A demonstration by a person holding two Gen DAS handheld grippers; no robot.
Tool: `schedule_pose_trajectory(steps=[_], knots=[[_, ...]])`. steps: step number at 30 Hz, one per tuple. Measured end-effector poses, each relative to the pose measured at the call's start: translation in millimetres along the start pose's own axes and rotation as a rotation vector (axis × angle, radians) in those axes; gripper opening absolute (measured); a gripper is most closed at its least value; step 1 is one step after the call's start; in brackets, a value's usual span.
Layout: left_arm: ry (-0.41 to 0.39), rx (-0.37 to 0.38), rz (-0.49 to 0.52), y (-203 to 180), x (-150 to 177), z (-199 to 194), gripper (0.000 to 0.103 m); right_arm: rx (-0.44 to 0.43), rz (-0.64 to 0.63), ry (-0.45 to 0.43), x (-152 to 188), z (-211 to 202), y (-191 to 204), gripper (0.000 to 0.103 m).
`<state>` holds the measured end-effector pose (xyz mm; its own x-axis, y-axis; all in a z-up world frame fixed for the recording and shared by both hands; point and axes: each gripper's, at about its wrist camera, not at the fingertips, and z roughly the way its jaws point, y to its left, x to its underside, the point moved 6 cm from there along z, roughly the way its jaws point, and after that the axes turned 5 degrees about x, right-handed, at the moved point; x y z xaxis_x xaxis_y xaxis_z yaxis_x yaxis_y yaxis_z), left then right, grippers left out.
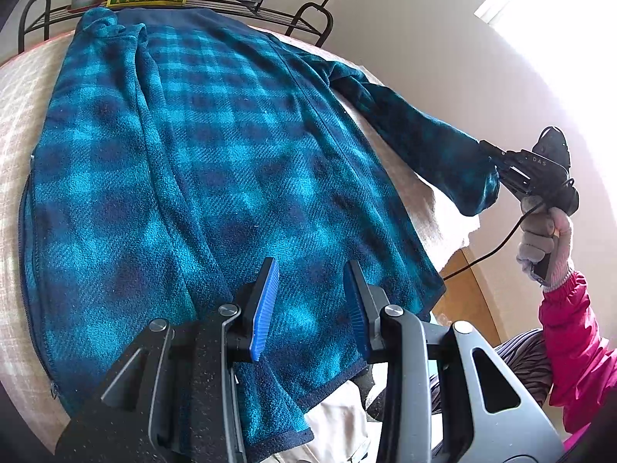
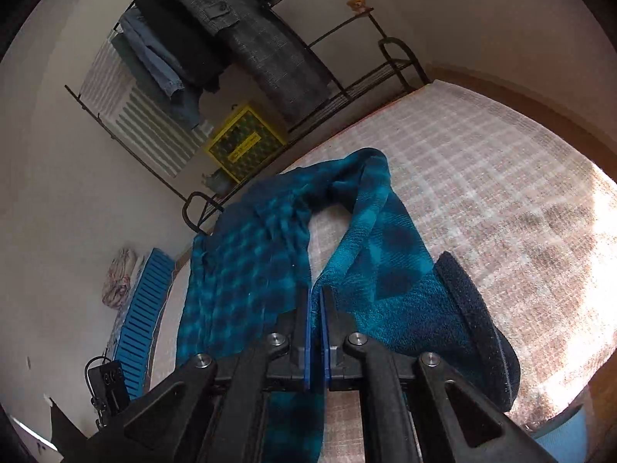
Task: Fold large clothes
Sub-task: 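Carry the sleeve across the jacket toward the left gripper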
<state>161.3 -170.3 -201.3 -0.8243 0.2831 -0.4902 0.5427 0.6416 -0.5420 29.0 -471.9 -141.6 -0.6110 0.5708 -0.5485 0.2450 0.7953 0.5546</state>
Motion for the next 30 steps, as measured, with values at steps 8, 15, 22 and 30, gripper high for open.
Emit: schedule_pose_trajectory(steps=[8,15,22,30], knots=[[-0.028,0.006,-0.023,5,-3,-11,0.035,-0.105,-0.347,0.254,93,75,127,0.001],[-0.046,0.04,-0.085,5,-3,-18,0.035,-0.129,-0.4,0.431,131,107,133,0.025],[-0.041,0.113,-0.111,-25,-16,7,0.058,-0.201,-0.315,0.315,67,69,113,0.037],[0.034,0.136,-0.199,-39,-20,66,0.06,-0.04,-0.22,0.202,-27,92,62,0.047]])
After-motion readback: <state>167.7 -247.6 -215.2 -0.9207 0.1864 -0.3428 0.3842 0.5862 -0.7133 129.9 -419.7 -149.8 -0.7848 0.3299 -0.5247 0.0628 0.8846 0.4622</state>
